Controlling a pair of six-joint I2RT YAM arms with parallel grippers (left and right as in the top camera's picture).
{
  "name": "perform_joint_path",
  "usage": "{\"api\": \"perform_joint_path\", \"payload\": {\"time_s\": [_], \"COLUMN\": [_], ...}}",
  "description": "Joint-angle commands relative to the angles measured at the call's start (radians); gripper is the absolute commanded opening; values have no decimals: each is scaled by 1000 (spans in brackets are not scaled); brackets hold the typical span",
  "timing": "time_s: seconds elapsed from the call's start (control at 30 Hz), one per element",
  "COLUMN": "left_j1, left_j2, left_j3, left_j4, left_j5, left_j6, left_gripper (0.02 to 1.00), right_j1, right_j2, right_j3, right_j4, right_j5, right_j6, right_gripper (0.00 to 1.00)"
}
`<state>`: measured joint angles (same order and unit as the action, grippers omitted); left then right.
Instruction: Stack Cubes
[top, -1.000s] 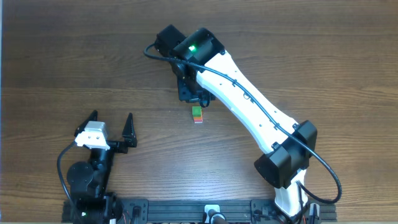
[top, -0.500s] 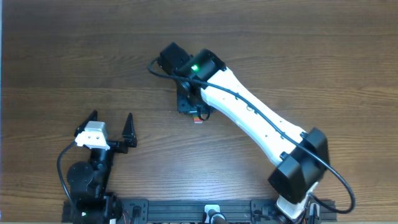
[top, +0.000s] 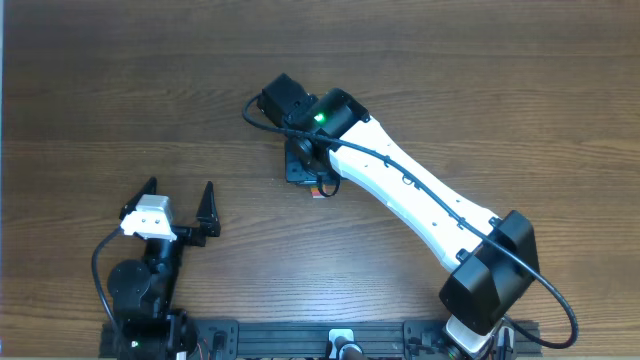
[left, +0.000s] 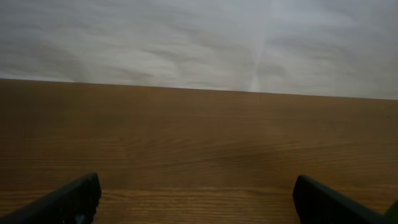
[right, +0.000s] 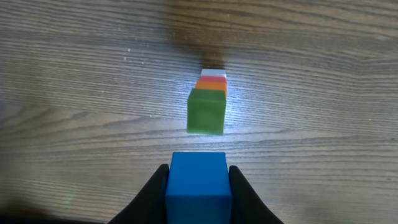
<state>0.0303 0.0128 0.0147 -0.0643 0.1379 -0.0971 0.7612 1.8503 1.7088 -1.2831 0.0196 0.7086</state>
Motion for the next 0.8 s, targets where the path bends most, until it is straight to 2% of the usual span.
{"api": "perform_joint_path", "payload": {"time_s": [0.03, 0.8], "left_j1": [5, 5], "left_j2": [-7, -7], "left_j3": [-8, -8], "left_j4": [1, 1], "left_j5": [-2, -2], "left_j6": [11, 11], "left_gripper": [1000, 1000], "right_j1": [-5, -34], "right_j2": [16, 92], "right_j3": [-5, -5], "right_j4": [12, 38], "right_j5": [-5, -4], "right_j6": [13, 12], "right_gripper": [167, 167]}}
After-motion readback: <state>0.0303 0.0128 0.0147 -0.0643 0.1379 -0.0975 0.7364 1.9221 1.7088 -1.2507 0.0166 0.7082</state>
